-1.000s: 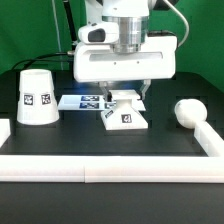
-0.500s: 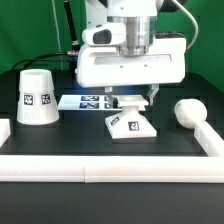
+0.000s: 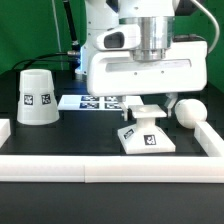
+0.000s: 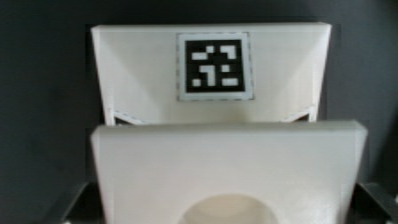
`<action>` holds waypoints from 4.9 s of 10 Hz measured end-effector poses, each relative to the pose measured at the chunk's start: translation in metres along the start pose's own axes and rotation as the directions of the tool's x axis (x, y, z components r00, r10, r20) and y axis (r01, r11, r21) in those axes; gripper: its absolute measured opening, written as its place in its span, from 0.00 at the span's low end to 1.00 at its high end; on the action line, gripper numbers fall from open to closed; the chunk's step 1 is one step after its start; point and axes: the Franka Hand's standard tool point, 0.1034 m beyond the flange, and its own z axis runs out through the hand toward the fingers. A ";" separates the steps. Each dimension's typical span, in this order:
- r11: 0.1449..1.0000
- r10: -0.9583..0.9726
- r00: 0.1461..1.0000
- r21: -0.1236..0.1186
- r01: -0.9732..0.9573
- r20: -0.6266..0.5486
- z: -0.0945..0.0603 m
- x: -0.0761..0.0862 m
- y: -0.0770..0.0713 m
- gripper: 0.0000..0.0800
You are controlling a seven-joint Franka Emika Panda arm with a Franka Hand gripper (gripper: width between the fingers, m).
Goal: Assemble lamp
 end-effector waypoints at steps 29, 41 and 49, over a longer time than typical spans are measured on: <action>0.999 0.027 0.999 0.020 -0.026 -0.031 -0.034 -0.038 -0.092 0.87; 1.000 0.011 0.988 0.016 -0.014 0.156 -0.015 -0.066 -0.106 0.87; 1.000 0.010 0.797 -0.007 -0.006 0.604 -0.012 -0.062 -0.112 0.87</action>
Offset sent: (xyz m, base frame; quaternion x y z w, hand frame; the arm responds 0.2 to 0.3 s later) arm 0.0246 0.0251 -0.0109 0.0141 -0.0164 0.1336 0.9908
